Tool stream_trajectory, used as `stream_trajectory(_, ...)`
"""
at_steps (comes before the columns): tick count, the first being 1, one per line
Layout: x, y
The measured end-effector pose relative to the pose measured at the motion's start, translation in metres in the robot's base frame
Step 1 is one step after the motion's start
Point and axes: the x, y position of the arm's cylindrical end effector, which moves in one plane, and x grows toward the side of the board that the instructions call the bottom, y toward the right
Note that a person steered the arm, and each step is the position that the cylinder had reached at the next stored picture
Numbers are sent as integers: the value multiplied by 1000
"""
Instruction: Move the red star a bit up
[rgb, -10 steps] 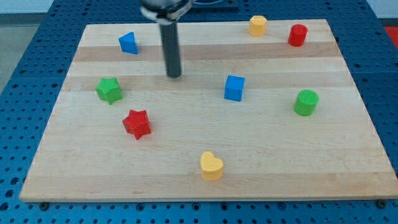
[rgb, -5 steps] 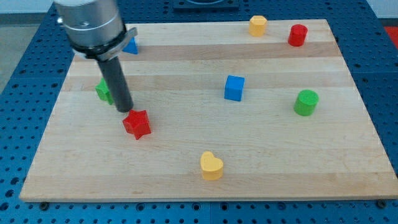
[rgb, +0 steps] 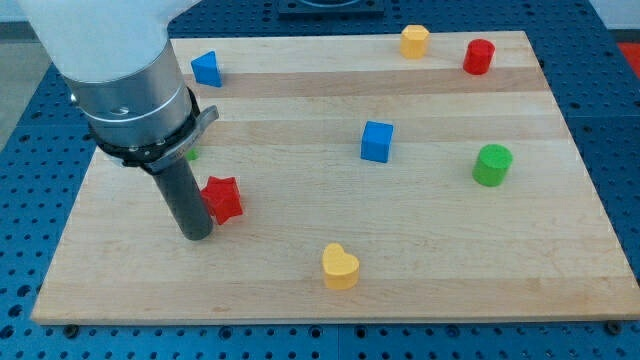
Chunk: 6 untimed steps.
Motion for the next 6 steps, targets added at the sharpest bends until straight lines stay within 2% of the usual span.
stream_trajectory(3, -23, 34)
stream_trajectory(6, -62, 13)
